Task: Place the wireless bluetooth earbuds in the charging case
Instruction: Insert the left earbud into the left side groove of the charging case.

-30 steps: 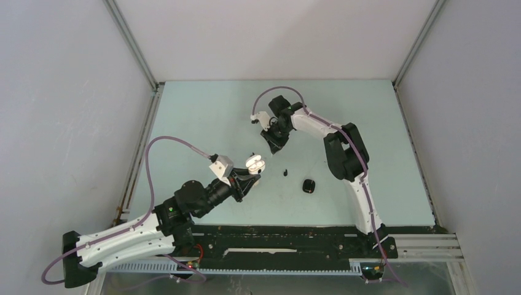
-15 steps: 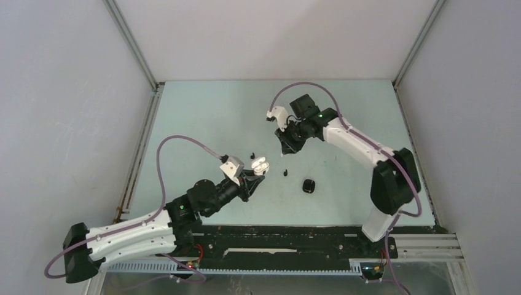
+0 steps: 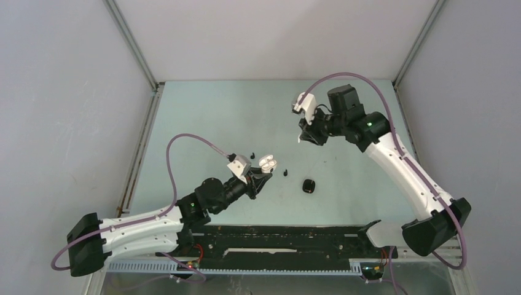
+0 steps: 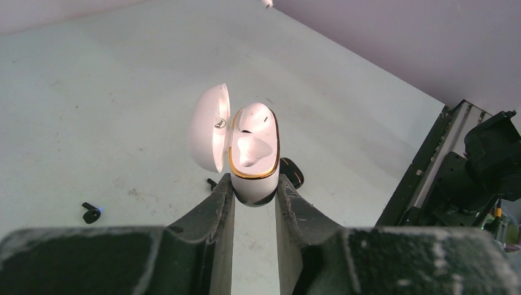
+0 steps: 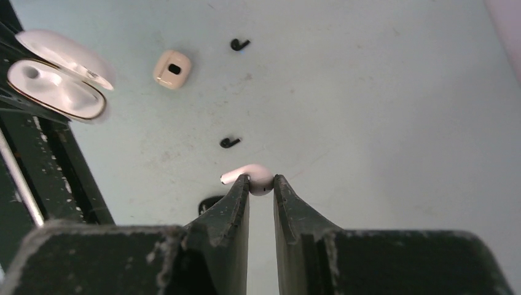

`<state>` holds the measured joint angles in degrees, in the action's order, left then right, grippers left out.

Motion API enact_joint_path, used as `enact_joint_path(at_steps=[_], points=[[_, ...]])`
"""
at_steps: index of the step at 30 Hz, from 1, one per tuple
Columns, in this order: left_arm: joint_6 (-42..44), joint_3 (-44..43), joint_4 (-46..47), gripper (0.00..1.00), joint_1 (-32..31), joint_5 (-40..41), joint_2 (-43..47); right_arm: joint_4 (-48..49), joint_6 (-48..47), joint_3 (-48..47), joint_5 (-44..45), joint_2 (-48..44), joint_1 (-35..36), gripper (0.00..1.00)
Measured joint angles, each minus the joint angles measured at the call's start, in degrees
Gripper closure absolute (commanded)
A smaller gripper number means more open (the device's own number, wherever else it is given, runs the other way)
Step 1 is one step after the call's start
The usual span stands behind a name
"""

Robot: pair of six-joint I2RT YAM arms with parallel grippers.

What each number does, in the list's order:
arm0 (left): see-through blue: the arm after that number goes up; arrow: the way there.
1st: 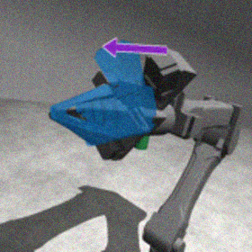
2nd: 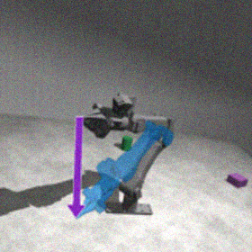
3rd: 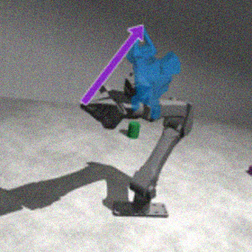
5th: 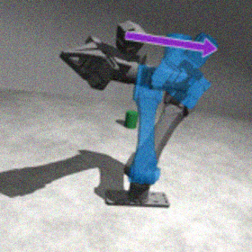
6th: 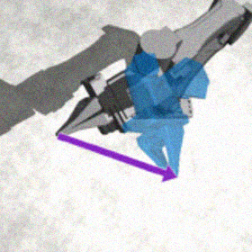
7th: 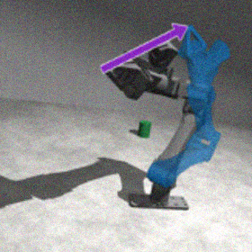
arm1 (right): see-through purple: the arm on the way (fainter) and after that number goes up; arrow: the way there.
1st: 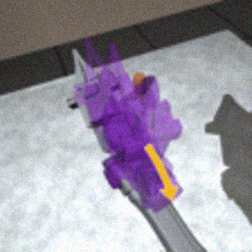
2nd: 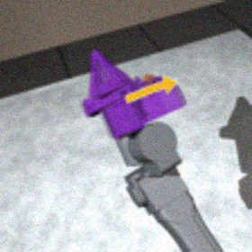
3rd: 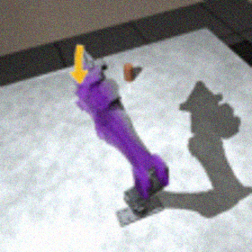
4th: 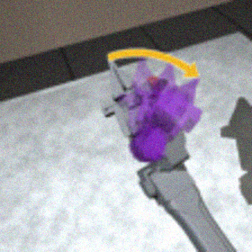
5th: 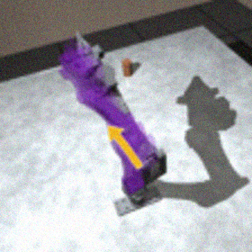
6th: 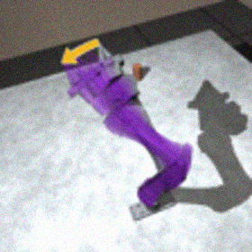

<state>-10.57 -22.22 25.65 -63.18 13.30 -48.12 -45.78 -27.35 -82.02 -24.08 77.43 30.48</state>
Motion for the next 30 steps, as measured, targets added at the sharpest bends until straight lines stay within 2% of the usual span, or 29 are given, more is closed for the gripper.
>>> enact_joint_path(at_steps=[5,15,22,30], points=[[-0.07,0.90,2.34,1.00,0.07,-0.13,-1.20,-0.66,-3.02,0.59,0.26,-3.17,-1.92,1.00],[0.57,0.87,7.67,1.00,0.15,-4.59,-6.36,7.93,-9.03,2.47,4.39,-18.71,8.17,1.00],[2.71,0.87,13.03,1.00,0.17,-9.40,-6.71,19.50,-15.12,16.20,13.40,-29.68,16.81,1.00],[3.52,0.68,16.81,1.00,0.20,-16.09,-7.78,26.43,-23.06,24.48,20.11,-32.94,27.47,1.00]])
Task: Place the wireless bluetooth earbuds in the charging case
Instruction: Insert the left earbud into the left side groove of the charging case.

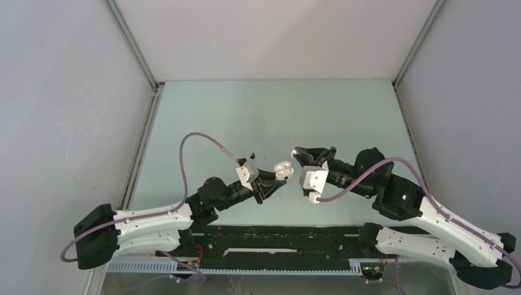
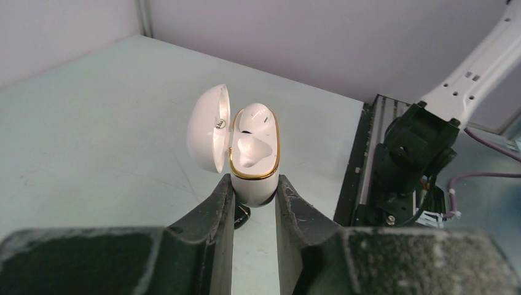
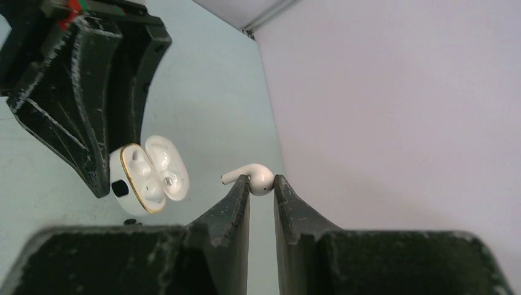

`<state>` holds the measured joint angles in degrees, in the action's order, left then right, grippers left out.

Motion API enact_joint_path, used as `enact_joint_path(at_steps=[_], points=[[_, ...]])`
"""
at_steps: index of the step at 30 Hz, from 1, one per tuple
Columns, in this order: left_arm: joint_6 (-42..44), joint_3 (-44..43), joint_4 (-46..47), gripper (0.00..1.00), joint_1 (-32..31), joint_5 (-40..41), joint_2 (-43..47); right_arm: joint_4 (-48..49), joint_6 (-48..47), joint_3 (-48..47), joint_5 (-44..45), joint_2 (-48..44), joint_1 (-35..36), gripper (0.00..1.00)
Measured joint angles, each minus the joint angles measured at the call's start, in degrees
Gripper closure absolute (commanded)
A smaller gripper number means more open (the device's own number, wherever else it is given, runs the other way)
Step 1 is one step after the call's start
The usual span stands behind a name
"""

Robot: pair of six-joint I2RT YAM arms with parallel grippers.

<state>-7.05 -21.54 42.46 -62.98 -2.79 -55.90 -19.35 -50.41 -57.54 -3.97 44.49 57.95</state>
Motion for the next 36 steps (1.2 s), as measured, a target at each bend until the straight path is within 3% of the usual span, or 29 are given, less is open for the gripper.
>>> enact_joint_path(at_steps=[10,20,36], points=[[-0.07,0.00,0.37,1.00,0.00,-4.33,-0.48,4.13,-6.71,2.75,2.54,0.57,7.72,1.00],[-0.87,0.00,0.74,1.00,0.00,-5.40,-0.46,6.10,-8.68,6.19,2.93,1.68,9.97,1.00],[-6.62,0.00,9.07,1.00,0.00,-5.40,-1.46,12.61,-12.48,11.43,7.02,1.57,13.16,1.00]])
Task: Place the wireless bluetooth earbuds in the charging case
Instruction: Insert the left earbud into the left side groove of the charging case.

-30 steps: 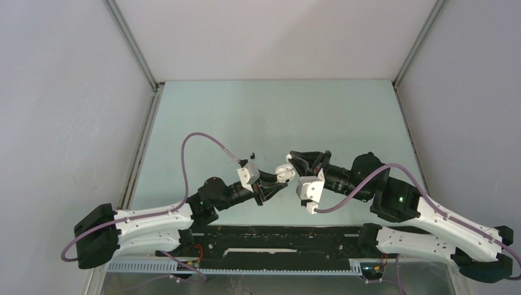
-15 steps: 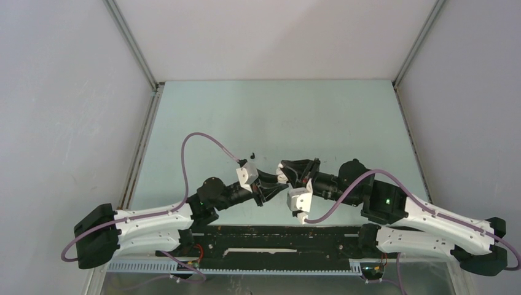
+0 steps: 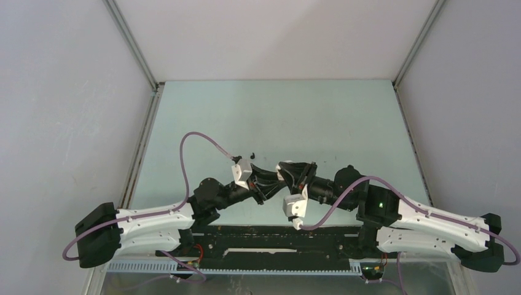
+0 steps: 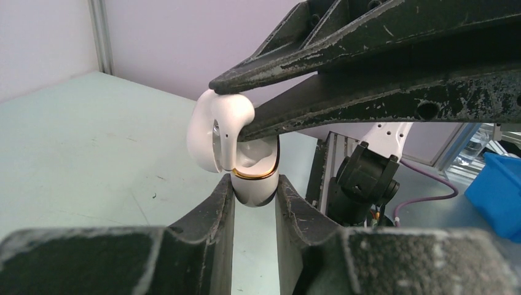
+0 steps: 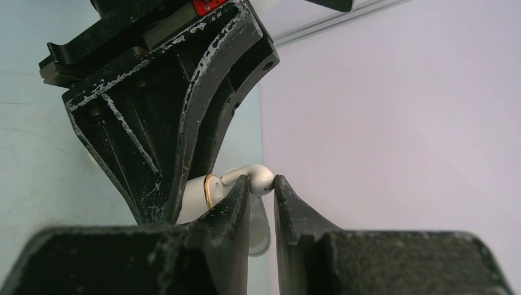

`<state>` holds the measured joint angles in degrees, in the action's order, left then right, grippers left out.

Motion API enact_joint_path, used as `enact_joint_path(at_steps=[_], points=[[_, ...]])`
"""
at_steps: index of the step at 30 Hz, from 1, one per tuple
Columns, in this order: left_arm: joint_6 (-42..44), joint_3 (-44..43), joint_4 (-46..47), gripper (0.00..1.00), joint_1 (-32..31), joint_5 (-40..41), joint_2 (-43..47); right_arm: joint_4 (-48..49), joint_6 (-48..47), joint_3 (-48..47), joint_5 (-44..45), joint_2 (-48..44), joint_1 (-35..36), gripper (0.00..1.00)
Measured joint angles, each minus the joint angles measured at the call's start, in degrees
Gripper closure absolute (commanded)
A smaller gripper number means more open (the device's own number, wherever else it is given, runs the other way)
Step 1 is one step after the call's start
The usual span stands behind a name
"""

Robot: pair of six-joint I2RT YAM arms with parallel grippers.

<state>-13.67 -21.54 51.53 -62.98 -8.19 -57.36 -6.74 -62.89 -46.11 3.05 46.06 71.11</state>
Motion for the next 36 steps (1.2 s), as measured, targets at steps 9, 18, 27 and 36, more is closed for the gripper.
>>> enact_joint_path(at_steps=[9,18,27,36], points=[[-0.46,0.00,0.63,1.00,0.00,0.09,-0.09,0.57,-0.57,0.00,0.96,-0.92,0.17,1.00],[-0.92,0.02,0.70,1.00,0.00,0.72,-0.46,0.33,-0.57,0.00,1.29,-2.82,0.46,1.00],[-1.31,0.02,0.72,1.00,0.00,0.76,-0.79,-2.19,-0.66,0.00,1.29,-2.16,0.92,1.00],[-1.38,0.24,0.57,1.00,0.00,0.96,-0.79,-1.73,-1.22,1.51,1.31,-1.90,0.94,1.00]])
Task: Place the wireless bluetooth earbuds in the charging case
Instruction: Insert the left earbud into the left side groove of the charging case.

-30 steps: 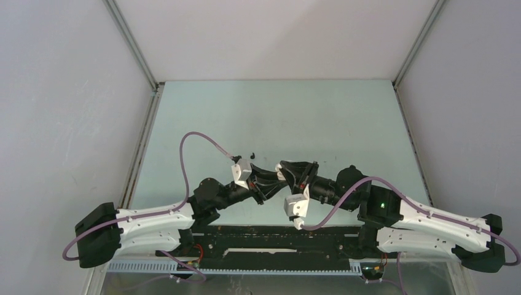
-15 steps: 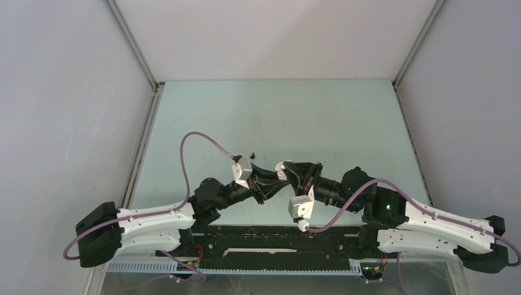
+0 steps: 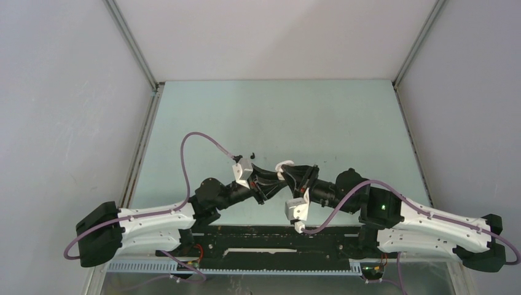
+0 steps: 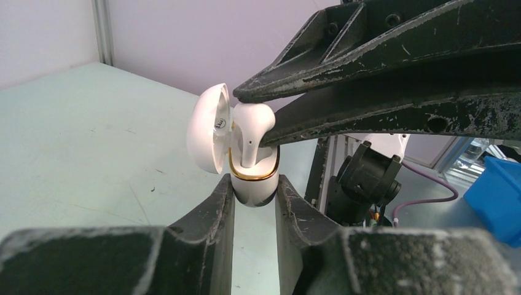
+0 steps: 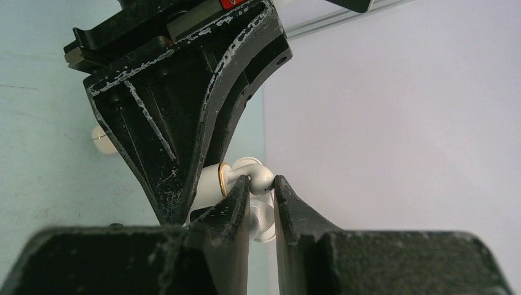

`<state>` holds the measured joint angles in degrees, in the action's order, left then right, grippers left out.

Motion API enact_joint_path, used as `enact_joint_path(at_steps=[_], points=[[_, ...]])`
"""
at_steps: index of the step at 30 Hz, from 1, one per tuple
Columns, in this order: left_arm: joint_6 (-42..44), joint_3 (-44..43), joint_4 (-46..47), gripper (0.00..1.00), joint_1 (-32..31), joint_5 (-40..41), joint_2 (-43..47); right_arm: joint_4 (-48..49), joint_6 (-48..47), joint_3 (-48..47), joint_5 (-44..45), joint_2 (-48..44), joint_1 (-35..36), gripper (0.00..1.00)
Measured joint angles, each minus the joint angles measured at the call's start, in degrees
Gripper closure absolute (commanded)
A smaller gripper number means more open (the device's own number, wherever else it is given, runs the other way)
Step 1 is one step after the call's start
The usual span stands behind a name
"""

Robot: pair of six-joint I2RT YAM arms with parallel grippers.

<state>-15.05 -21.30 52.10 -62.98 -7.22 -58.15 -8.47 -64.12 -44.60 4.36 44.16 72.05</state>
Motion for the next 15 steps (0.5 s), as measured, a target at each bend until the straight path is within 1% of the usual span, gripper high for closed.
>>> enact_joint_path(at_steps=[4,8,11,15], points=[[0.02,0.00,0.00,1.00,0.00,0.26,0.00,0.22,-0.15,0.02,0.00,0.24,0.00,1.00],[0.02,0.74,0.04,1.00,0.00,0.79,0.07,-0.07,-0.90,0.04,0.02,0.85,0.00,0.97],[0.02,1.25,-0.04,1.00,0.00,0.98,0.09,-0.63,-1.09,0.09,0.07,1.27,0.00,0.91],[0.02,1.81,-0.07,1.00,0.00,1.01,0.09,-1.40,-1.07,0.09,0.07,1.62,0.09,0.89]])
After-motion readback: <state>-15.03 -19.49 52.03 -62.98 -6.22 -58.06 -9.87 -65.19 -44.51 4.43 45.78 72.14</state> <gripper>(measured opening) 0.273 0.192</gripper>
